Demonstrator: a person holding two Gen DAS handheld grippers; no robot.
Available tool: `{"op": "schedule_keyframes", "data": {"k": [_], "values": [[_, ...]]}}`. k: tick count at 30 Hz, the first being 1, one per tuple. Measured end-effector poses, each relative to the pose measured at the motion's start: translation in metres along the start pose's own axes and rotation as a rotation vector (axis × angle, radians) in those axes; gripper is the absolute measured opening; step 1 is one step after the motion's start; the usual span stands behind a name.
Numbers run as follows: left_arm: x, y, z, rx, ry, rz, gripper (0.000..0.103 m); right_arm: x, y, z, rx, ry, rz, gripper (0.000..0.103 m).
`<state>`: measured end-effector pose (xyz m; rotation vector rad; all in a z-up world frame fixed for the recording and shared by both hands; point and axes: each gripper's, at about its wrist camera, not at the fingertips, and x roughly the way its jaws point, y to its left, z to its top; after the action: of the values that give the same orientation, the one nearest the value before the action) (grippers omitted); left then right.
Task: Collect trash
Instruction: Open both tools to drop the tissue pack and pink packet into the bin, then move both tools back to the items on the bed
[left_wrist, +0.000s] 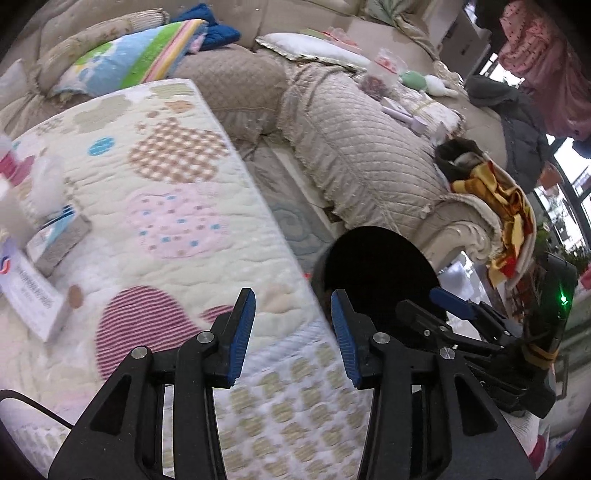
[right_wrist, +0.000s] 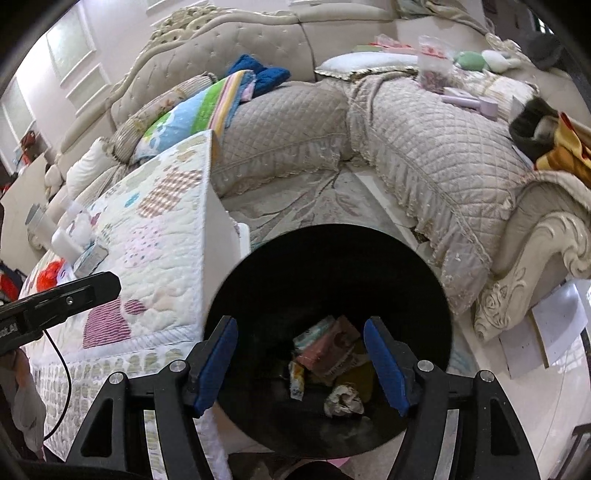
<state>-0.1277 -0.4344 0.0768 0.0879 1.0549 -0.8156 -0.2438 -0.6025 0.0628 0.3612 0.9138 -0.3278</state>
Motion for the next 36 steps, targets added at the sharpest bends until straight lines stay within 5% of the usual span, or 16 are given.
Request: {"op": "schedule_keyframes", "data": {"k": [15, 24, 36], "values": [[-0.056, 0.108, -0.024, -0.146, -0.036, 0.175, 0.041, 0.031, 0.106, -0.001, -0.172, 0.058, 0.148, 0.069], [-0.096, 0.207, -0.04, -0.226, -0.039, 0.321, 0.041, 0.056, 0.192, 0.001, -0.301, 0.096, 0.278, 0.069], [-0.116, 0.286, -0.047, -0.273, -0.029, 0.346, 0.041, 0.112, 0.318, 0.015, -0.521, 0.163, 0.345, 0.069]]}}
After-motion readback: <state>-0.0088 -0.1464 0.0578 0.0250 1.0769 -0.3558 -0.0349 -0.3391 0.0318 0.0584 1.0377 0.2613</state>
